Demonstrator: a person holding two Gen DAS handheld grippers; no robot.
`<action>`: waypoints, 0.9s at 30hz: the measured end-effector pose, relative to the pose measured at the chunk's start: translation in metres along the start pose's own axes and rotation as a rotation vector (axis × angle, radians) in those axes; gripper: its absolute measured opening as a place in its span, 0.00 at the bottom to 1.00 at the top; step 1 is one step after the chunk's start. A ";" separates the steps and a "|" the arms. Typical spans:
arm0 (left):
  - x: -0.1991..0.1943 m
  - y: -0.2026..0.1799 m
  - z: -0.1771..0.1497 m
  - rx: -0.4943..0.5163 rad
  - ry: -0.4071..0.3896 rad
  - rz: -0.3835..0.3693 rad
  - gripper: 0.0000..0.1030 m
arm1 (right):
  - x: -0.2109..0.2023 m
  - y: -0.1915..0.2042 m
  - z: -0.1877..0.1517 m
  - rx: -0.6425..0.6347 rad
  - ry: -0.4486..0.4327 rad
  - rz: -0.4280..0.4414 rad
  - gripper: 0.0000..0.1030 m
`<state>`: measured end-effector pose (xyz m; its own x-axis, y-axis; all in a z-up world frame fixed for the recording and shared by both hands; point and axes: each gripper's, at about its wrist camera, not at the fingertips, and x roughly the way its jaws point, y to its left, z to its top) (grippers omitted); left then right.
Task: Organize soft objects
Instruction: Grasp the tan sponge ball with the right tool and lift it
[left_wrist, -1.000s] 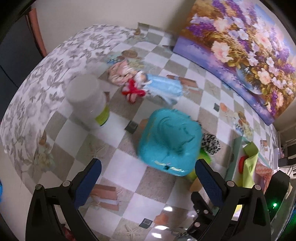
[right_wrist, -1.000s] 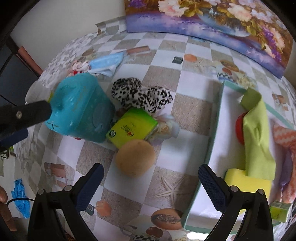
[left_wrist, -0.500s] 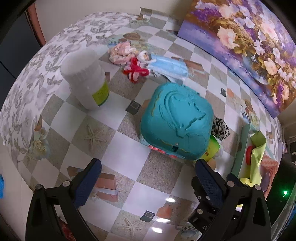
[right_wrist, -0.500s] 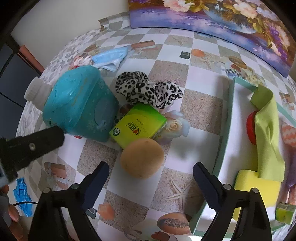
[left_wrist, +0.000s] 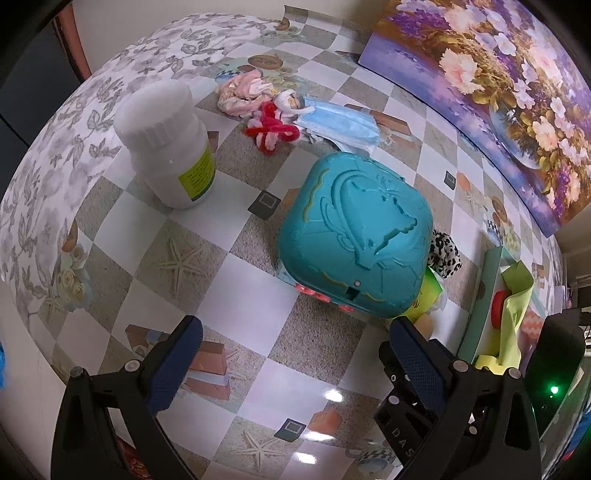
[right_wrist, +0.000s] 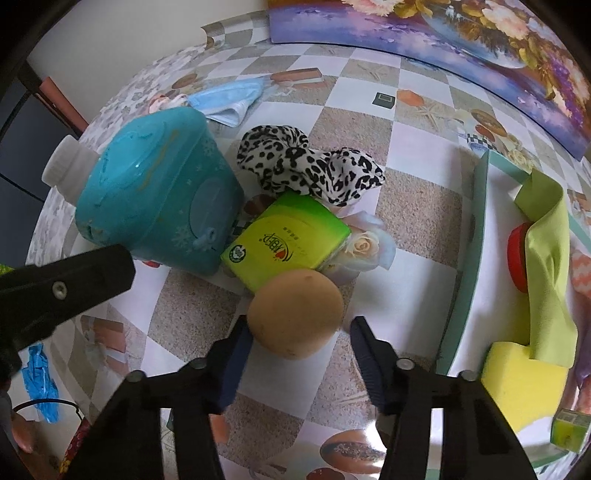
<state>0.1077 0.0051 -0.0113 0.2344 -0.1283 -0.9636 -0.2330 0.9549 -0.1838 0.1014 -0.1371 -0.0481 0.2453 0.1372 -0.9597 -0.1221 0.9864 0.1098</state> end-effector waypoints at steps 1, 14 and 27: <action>0.000 0.000 0.000 0.000 0.001 0.000 0.98 | 0.001 0.001 0.000 0.000 0.001 0.005 0.49; -0.003 0.000 0.002 -0.013 -0.006 -0.027 0.98 | -0.016 -0.020 0.007 0.039 -0.022 0.027 0.47; -0.023 0.000 0.008 -0.030 -0.061 -0.090 0.98 | -0.067 -0.045 0.011 0.110 -0.157 -0.010 0.47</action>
<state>0.1094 0.0104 0.0122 0.3128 -0.1958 -0.9294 -0.2366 0.9316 -0.2758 0.1008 -0.1892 0.0137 0.3943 0.1309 -0.9096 -0.0151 0.9906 0.1360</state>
